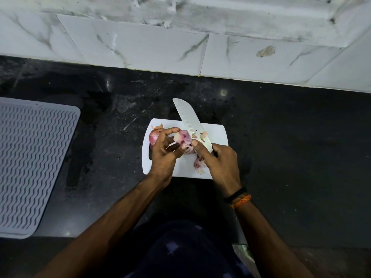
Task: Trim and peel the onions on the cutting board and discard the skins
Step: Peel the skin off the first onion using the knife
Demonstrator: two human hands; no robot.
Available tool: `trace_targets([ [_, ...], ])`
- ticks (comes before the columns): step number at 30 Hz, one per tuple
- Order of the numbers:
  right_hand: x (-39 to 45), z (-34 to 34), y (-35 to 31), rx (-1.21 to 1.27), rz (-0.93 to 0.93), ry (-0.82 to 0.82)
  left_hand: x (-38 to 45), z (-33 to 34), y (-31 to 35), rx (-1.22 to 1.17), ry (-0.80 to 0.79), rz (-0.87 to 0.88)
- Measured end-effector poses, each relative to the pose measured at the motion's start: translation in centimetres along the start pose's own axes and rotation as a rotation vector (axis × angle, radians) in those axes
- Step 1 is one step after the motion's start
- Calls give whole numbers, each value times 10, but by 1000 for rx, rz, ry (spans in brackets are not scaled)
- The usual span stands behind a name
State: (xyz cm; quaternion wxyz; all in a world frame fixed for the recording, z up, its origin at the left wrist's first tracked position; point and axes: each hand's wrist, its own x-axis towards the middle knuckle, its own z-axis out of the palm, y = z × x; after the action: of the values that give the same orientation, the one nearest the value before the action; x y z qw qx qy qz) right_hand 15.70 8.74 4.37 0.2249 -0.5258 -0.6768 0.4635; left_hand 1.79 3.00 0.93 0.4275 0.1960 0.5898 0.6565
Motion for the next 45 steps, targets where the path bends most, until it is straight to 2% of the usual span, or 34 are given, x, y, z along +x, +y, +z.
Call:
trace_targets([
  [3,0,-2,1,89,29,81,-2,-1,4,-57,-17,-3],
  [7,7,-11,4,-13,64,148,-4,-6,2,-187,-119,-83],
  [12,18,-12,16,-124,71,94,-5,-5,4,-333,-176,-171],
  [20,25,-9,8,-137,88,32,2,-10,5,-565,-202,-278],
  [28,31,-7,8,-115,120,-55,5,-13,2,-626,-210,-304],
  [35,11,-8,-13,16,144,-79,8,-14,0,-665,-221,-308],
  [45,-9,0,-23,-136,46,-37,3,-10,4,-629,-256,-252],
])
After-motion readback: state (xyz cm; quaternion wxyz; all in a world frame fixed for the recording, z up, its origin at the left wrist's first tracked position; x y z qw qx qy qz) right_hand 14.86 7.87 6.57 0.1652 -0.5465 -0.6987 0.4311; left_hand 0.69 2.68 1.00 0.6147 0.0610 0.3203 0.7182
